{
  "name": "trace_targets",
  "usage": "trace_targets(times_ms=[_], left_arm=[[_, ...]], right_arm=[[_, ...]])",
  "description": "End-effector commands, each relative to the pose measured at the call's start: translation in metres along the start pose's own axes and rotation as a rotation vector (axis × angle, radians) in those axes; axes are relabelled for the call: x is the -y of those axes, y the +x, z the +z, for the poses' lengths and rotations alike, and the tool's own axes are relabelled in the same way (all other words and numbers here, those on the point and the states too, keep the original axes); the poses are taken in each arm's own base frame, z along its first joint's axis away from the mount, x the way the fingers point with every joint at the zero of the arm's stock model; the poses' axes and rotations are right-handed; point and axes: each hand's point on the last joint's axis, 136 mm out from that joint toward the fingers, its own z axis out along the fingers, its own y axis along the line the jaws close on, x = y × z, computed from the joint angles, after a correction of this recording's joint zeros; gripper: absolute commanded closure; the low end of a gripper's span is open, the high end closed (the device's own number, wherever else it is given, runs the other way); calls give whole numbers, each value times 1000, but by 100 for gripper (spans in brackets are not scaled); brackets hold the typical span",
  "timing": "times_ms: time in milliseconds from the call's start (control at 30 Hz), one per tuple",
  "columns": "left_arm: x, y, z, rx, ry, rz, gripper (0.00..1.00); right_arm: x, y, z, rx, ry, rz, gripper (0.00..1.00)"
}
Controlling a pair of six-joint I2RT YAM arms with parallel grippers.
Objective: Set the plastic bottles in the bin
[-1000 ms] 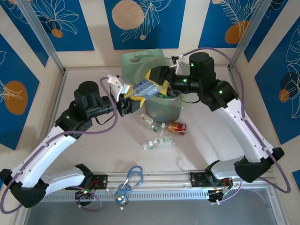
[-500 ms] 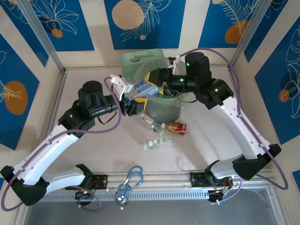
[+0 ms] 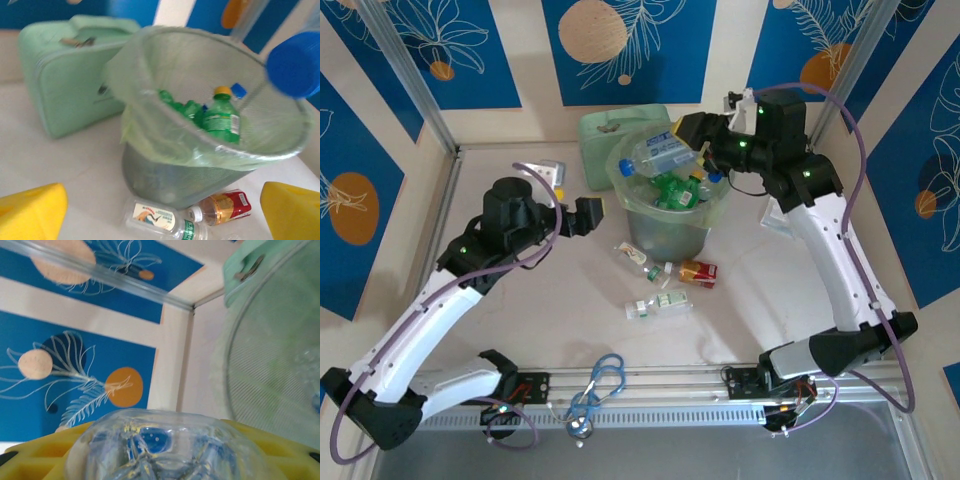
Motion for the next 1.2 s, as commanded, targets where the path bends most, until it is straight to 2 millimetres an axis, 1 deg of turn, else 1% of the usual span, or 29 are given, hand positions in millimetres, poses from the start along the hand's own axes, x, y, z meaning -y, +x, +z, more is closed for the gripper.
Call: trace_targets(times_ms=[0,67,133,267,333,400,433,533,600,700,800,867,1000,1100,1167], left_arm=[[-18,29,1,-81,-36,-235,5],[-22,48,11,-134,-23,-337,8],[-22,62,19,-168,-5,-414,11],[-21,87,35,-224,24,-525,13],[-24,99,42,-259,13,-557,13],[-28,111,46,-294,-12,-579,13],[-31,117,49,-311,-26,-593,13],[-34,132,56,-348,-62,-645,9],[-36,140,59,-365,-95,-672,8],[-35,150,66,-388,-139,-709,9],[-40,163,72,-423,-217,-767,10],[-39,170,79,-438,-225,-815,12],[-33,176,95,-453,-219,-869,12],[-31,181,105,-471,-244,-906,12],[-34,188,106,-484,-289,-940,12]], right_arm=[[17,-23,6,43,39,-19,49],[28,-34,10,57,65,-19,49],[36,-40,14,57,91,-26,48],[55,-44,28,34,156,-31,47],[64,-45,32,30,181,-26,40],[71,-45,36,21,197,-21,26],[73,-46,37,19,201,-17,20],[75,-46,40,12,206,-18,13],[74,-48,40,12,211,-23,12],[66,-51,36,21,211,-42,12],[54,-51,27,32,203,-71,13],[47,-47,19,40,203,-92,14],[33,-30,1,43,193,-132,19],[28,-12,-10,40,192,-156,21],[28,2,-17,35,195,-167,22]])
